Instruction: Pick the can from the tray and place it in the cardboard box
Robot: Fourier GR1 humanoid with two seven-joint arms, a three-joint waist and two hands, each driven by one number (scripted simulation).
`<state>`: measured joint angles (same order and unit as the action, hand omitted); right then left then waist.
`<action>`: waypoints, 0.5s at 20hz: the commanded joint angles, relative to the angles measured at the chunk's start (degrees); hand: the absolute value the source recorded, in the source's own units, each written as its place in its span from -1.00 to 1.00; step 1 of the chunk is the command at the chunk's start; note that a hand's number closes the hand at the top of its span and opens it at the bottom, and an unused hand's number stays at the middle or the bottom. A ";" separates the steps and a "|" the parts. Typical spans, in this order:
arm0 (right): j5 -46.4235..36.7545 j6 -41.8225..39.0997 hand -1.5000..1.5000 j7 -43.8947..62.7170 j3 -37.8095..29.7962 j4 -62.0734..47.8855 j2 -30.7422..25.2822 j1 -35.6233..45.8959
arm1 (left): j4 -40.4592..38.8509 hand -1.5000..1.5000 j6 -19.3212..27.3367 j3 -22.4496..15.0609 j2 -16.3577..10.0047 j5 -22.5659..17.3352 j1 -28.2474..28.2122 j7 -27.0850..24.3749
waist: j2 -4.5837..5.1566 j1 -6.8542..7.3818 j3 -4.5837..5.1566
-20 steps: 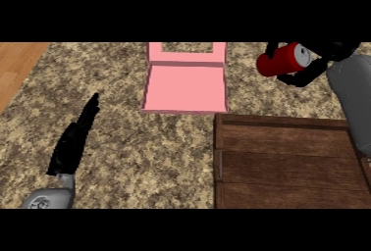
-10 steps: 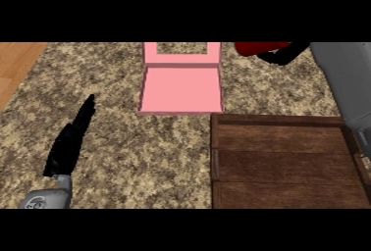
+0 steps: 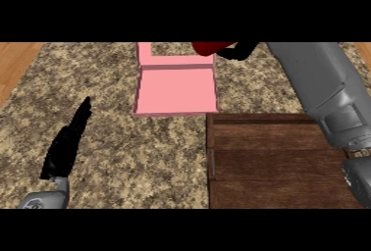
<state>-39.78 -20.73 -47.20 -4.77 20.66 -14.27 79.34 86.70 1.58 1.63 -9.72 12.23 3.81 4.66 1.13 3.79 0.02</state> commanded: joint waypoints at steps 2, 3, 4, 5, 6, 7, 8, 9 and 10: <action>-1.05 0.86 1.00 1.72 0.92 -4.33 5.92 4.07 | 3.98 0.00 -1.24 0.03 -0.63 -0.90 -2.37 1.25 | 0.04 0.55 0.01; -1.06 -2.19 1.00 0.87 1.36 -4.88 5.51 4.71 | 2.37 0.00 -0.90 0.36 -0.88 -0.26 0.92 3.23 | -0.05 -0.45 0.01; -1.40 0.22 1.00 2.18 1.81 -4.78 8.62 4.62 | 2.61 0.00 -0.58 0.79 -0.52 -0.76 -0.53 1.97 | -0.17 -0.47 0.03; -1.32 -0.31 1.00 4.09 1.35 -6.10 8.47 7.34 | 0.69 0.00 -1.07 0.79 -0.84 -0.68 -1.03 0.09 | 0.19 0.26 0.07; -3.36 1.04 1.00 4.02 3.83 -5.94 11.15 4.91 | 1.14 0.00 -1.23 1.81 -1.20 -1.50 -1.30 0.38 | -0.17 -0.50 0.06; -3.01 1.96 1.00 6.11 3.20 -6.65 12.57 6.20 | 0.68 0.00 0.08 0.48 0.10 -0.01 -1.25 -0.29 | -0.14 -0.57 0.06; -4.09 1.95 1.00 3.18 4.15 -7.44 11.41 4.67 | 1.37 0.00 0.19 -0.30 0.82 0.18 -2.62 -0.43 | -0.01 -0.38 0.05; -3.94 3.75 1.00 5.60 4.17 -7.36 13.99 5.87 | 1.52 0.00 -0.58 1.04 -0.68 -0.44 1.65 2.54 | -0.09 -0.61 0.04; -5.04 3.55 1.00 4.69 4.52 -8.87 12.02 5.87 | 2.24 0.00 -0.87 1.12 -1.19 -0.41 -0.75 0.53 | 0.22 0.17 0.05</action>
<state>-42.92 -18.31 -42.92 -1.56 14.29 -3.91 84.40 88.31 1.08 2.29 -10.18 11.86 3.13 5.48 1.12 3.56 0.07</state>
